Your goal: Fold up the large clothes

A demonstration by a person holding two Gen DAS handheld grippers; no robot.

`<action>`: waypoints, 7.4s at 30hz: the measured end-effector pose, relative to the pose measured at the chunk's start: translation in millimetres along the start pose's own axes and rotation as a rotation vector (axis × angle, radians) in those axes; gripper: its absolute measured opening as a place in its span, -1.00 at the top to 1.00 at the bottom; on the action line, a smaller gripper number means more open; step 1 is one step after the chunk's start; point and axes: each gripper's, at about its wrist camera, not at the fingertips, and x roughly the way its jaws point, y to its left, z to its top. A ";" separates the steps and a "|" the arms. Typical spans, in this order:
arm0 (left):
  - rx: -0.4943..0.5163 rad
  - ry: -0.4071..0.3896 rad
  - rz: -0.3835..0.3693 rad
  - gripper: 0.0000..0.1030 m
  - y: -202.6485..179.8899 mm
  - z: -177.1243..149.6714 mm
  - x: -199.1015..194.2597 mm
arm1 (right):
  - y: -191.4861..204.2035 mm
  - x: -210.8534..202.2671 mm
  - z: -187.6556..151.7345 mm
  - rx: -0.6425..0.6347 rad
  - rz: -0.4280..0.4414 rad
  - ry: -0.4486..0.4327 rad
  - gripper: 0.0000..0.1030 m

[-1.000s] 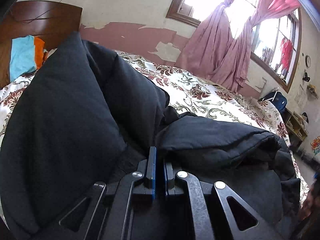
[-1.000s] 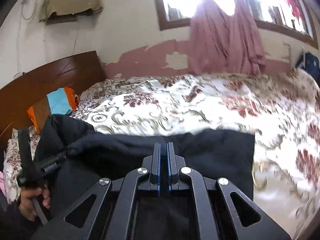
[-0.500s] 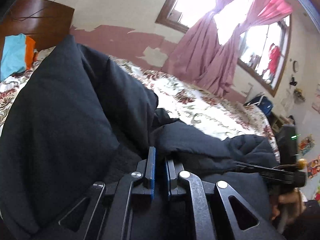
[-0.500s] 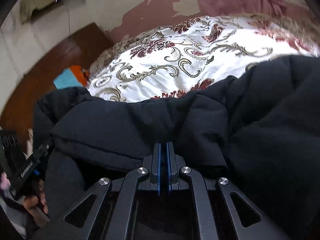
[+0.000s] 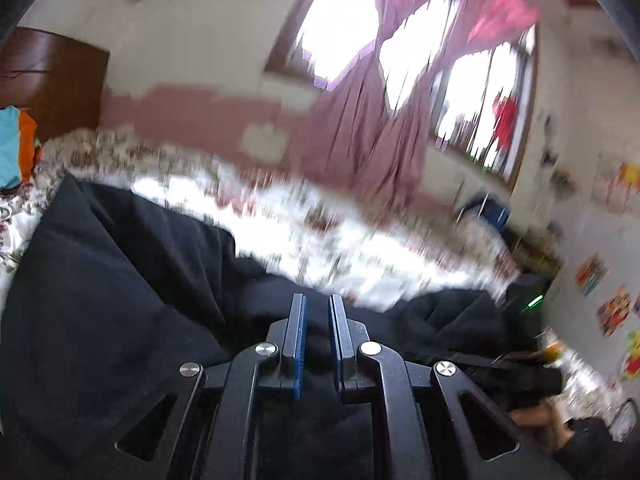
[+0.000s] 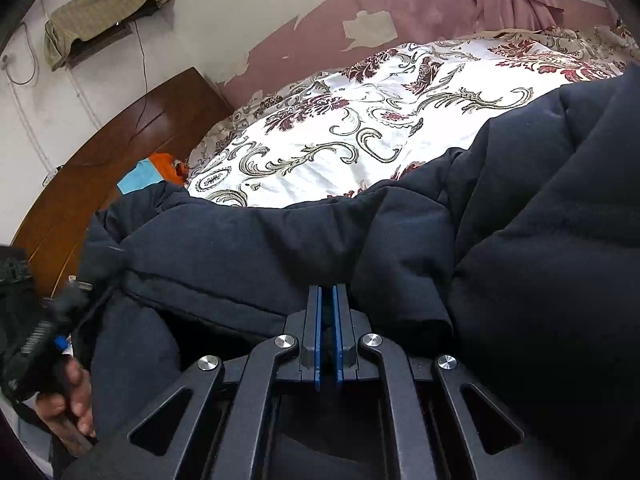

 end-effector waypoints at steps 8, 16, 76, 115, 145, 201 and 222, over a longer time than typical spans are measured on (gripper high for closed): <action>0.053 0.160 0.138 0.79 1.4 -15.1 36.3 | 0.2 0.4 -0.4 0.006 0.011 0.001 0.90; 0.073 0.287 0.216 0.83 3.9 -15.8 61.1 | -1.6 34.8 9.4 -0.013 -0.053 0.153 0.91; -0.138 0.049 0.221 -0.99 -4.2 -37.2 -125.9 | 40.2 -142.0 -63.6 -0.092 -0.198 -0.263 -0.86; 0.178 -0.061 0.541 -0.99 -137.0 -166.0 -379.7 | 110.7 -378.0 -251.2 -0.392 -0.244 -0.412 -0.96; 0.296 0.147 0.555 -0.99 -118.0 -215.9 -396.6 | 123.6 -370.0 -320.1 -0.684 -0.247 -0.250 -0.96; 0.414 0.159 0.575 -0.99 -107.9 -247.5 -429.7 | 167.5 -323.9 -267.3 -0.898 -0.230 -0.142 -0.96; 0.426 0.250 0.519 -0.99 -113.5 -265.5 -411.7 | 140.7 -284.9 -434.9 -1.425 -0.616 -0.019 -0.96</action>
